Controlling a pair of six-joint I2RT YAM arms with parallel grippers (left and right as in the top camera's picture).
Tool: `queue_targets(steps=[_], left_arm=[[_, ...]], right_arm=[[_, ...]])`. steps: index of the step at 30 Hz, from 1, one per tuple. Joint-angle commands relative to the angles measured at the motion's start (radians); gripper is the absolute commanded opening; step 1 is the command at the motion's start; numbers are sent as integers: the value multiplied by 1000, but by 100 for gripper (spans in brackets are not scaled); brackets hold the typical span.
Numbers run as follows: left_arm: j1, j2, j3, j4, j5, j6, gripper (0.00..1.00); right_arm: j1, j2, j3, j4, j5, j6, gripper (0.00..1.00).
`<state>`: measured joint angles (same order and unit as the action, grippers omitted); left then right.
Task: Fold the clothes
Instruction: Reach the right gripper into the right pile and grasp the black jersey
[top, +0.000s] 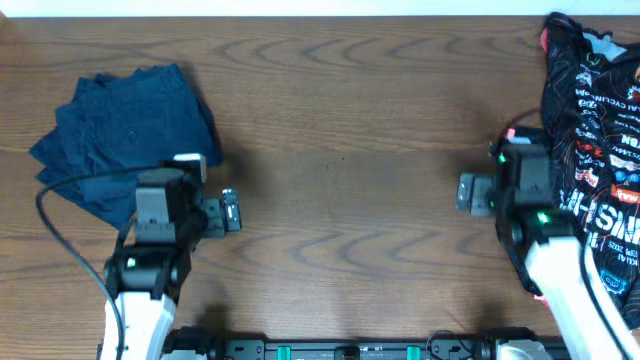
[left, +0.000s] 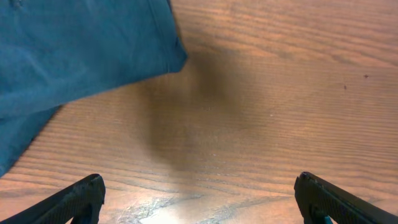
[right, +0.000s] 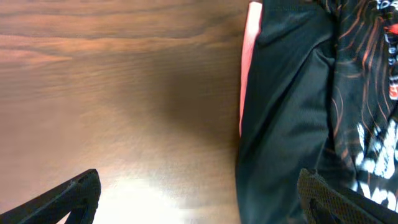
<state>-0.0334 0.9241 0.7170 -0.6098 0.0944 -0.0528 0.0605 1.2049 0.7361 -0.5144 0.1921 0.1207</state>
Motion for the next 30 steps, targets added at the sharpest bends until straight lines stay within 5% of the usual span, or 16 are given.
queue_targets(steps=[1,5,10,19,21,23,24,30], left_arm=[[4,50,22,-11,31,-12,98],[4,75,22,-11,55,-12,98],[4,75,22,-11,55,-12,98],[4,75,22,-11,55,-12,98],[4,74,22,-11,55,-12,98],[4,75,22,-11,55,-12,98],[4,75,22,-11,55,-12,98],[4,74,22,-11,55,-12,98]], right_arm=[[-64,109,20,60,91,-13,93],[-196,230,20,176,119,2,81],[-358,334,21,223,107,32,78],[-474,437,20,255,78,88,57],[-480,454,20,259,53,88,44],[-480,462,20,259,33,88,9],[-480,461,21,258,18,88,1],[-480,330,109,138,-21,88,2]])
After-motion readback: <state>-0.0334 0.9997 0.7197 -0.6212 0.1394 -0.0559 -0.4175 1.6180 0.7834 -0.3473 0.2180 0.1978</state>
